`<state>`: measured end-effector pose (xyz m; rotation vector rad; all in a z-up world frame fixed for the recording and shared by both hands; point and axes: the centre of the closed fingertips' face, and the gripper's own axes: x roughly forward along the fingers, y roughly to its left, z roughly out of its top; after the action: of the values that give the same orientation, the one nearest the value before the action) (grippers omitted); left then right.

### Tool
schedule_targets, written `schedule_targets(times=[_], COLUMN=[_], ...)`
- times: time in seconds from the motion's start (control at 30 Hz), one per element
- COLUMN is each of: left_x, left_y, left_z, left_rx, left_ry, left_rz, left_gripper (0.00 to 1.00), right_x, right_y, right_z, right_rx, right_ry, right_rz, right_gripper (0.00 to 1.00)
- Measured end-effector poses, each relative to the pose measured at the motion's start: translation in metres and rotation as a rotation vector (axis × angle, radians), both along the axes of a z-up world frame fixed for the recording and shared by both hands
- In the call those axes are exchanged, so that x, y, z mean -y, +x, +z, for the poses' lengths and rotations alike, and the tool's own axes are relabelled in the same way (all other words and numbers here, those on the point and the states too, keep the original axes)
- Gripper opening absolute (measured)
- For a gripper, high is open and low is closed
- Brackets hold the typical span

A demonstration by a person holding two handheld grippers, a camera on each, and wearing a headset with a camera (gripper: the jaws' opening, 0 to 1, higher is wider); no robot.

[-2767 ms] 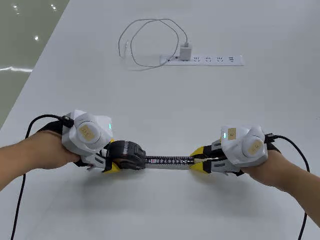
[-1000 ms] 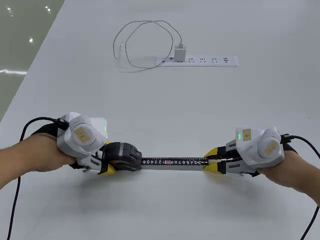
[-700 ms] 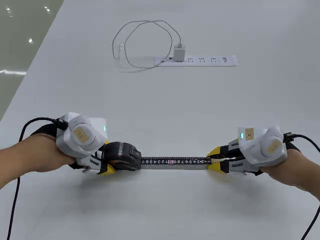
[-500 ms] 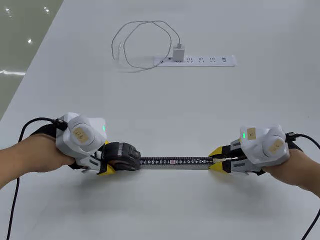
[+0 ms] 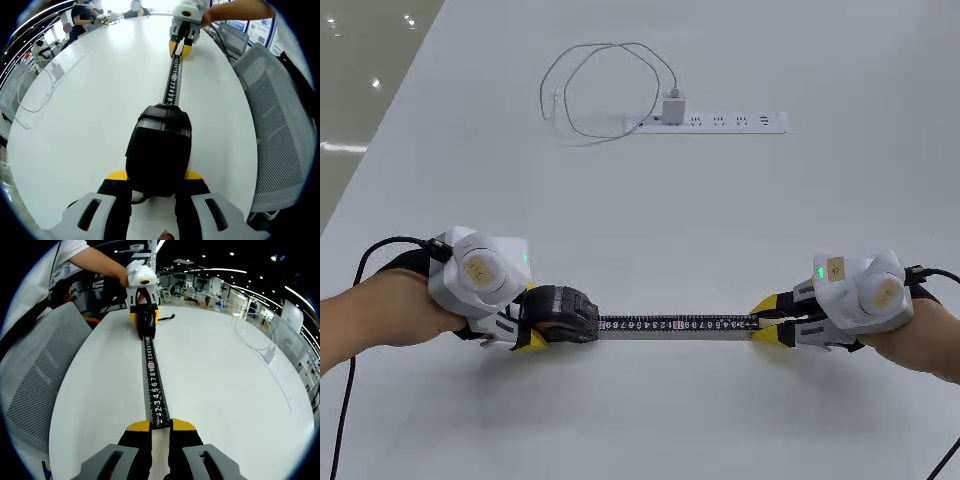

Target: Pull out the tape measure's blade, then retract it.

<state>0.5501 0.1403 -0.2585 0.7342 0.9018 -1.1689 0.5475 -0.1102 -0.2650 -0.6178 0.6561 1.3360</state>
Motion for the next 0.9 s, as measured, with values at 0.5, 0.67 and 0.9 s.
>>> schedule_targets(times=[0.5, 0.67, 0.9], left_x=[0.000, 0.000, 0.000], left_y=[0.001, 0.001, 0.001], left_z=[0.000, 0.000, 0.000], left_rx=[0.000, -0.001, 0.000], left_ry=[0.000, -0.001, 0.000], left_rz=[0.001, 0.001, 0.002], left_gripper=[0.28, 0.28, 0.28], right_x=[0.017, 0.020, 0.026], right_y=[-0.001, -0.003, -0.004], right_z=[0.001, 0.004, 0.004], right_rx=[0.002, 0.004, -0.001], right_ry=[-0.032, -0.041, -0.058], right_rz=[-0.004, -0.005, -0.005], right_gripper=[0.07, 0.07, 0.07])
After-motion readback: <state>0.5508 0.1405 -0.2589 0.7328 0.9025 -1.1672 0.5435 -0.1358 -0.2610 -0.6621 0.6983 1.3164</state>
